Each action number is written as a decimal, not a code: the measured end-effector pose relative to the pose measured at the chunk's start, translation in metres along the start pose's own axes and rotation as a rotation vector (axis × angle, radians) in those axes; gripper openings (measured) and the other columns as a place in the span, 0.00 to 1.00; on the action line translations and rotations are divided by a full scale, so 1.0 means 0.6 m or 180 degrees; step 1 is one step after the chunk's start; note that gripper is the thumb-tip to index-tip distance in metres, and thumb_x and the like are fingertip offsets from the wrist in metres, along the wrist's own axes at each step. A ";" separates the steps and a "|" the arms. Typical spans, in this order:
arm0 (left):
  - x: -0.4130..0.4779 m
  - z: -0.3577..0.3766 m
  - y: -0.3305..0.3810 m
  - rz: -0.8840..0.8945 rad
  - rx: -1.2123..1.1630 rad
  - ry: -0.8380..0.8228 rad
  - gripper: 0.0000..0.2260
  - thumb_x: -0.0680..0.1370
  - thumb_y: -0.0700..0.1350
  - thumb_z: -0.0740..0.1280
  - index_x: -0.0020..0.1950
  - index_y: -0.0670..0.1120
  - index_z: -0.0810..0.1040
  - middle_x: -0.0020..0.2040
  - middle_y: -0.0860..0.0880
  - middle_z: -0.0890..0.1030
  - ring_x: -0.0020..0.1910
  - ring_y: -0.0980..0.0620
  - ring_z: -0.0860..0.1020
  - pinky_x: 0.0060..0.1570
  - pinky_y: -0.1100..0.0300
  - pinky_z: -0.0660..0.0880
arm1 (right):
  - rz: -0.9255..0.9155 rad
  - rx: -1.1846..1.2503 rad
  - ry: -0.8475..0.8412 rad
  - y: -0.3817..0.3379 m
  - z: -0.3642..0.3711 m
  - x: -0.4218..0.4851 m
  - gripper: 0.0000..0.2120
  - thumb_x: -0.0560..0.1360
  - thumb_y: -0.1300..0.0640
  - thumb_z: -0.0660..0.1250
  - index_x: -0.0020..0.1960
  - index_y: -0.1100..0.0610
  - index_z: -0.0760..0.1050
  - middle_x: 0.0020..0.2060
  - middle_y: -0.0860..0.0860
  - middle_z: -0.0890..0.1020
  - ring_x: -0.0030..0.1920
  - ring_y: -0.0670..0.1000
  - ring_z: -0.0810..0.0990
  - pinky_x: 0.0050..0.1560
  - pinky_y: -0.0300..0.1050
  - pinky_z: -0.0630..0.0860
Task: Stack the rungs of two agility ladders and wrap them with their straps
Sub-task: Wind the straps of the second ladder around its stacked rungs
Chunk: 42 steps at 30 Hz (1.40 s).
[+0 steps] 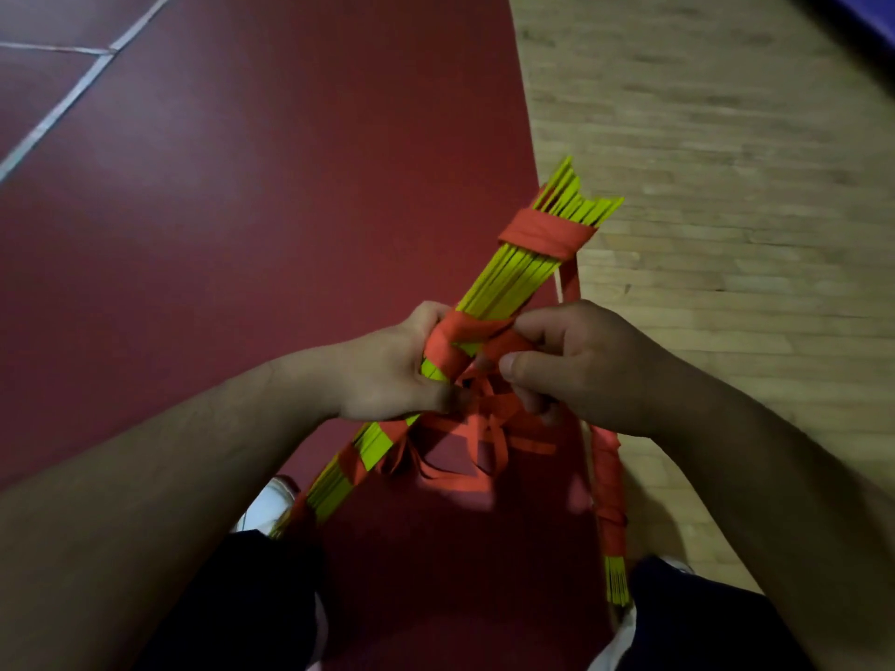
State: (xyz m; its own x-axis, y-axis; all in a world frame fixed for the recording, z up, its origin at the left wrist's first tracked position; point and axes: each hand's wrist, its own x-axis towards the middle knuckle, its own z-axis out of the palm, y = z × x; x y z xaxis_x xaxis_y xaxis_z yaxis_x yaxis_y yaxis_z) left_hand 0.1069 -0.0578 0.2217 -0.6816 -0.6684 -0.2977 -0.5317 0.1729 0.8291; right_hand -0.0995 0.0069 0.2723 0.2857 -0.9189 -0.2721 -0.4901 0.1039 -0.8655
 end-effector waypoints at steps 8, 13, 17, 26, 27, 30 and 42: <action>0.010 0.018 0.006 -0.0087 0.0694 0.0832 0.21 0.72 0.51 0.73 0.56 0.46 0.67 0.46 0.48 0.79 0.43 0.48 0.79 0.39 0.53 0.74 | 0.0155 -0.0561 0.0852 0.003 0.043 0.022 0.15 0.74 0.46 0.74 0.33 0.50 0.75 0.25 0.44 0.79 0.26 0.39 0.76 0.28 0.37 0.69; 0.012 0.015 0.005 -0.0091 0.0392 0.0680 0.27 0.71 0.48 0.75 0.61 0.48 0.62 0.44 0.49 0.79 0.39 0.53 0.80 0.33 0.58 0.74 | 0.0168 -0.0285 0.0743 0.002 0.031 0.021 0.16 0.73 0.44 0.73 0.36 0.56 0.79 0.26 0.48 0.78 0.27 0.44 0.75 0.34 0.47 0.74; 0.012 0.013 -0.001 -0.0162 0.0512 0.0277 0.33 0.71 0.46 0.68 0.71 0.52 0.55 0.49 0.50 0.75 0.42 0.56 0.77 0.36 0.62 0.72 | 0.0557 -0.0164 0.1041 0.010 0.043 0.027 0.30 0.71 0.29 0.64 0.34 0.56 0.80 0.22 0.49 0.79 0.21 0.45 0.76 0.26 0.41 0.72; 0.009 0.003 0.004 0.0542 0.0696 0.0533 0.34 0.62 0.47 0.82 0.64 0.52 0.73 0.44 0.59 0.80 0.39 0.65 0.78 0.35 0.73 0.69 | 0.0444 -0.0313 0.1402 0.043 0.036 0.039 0.12 0.71 0.37 0.73 0.34 0.41 0.82 0.30 0.33 0.81 0.33 0.31 0.78 0.31 0.27 0.69; 0.008 0.000 0.006 0.0484 0.0560 0.0545 0.31 0.61 0.47 0.83 0.61 0.54 0.75 0.40 0.60 0.81 0.35 0.67 0.78 0.32 0.74 0.68 | 0.0410 -0.0391 0.1396 0.045 0.035 0.039 0.14 0.72 0.37 0.72 0.33 0.44 0.81 0.30 0.33 0.81 0.33 0.31 0.78 0.31 0.27 0.69; 0.007 0.002 0.007 0.0387 0.0486 0.0550 0.22 0.63 0.50 0.82 0.51 0.56 0.75 0.40 0.59 0.82 0.37 0.63 0.79 0.35 0.67 0.72 | 0.0363 -0.0491 0.1304 0.046 0.030 0.036 0.13 0.74 0.39 0.71 0.34 0.44 0.78 0.28 0.35 0.80 0.33 0.29 0.76 0.33 0.26 0.69; 0.015 0.034 0.005 0.0124 0.0735 0.0776 0.25 0.71 0.52 0.76 0.57 0.47 0.64 0.45 0.46 0.79 0.45 0.43 0.80 0.41 0.50 0.75 | 0.0396 -0.0904 0.1629 0.043 0.037 0.037 0.22 0.74 0.35 0.69 0.29 0.49 0.71 0.24 0.46 0.75 0.31 0.44 0.76 0.28 0.40 0.65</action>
State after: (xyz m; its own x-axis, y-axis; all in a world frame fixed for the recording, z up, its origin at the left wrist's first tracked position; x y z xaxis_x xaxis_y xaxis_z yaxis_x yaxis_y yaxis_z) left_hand 0.0888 -0.0486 0.2118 -0.5782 -0.8066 -0.1228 -0.6263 0.3424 0.7003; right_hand -0.0877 -0.0025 0.2345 -0.1867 -0.9802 -0.0659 -0.7154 0.1816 -0.6747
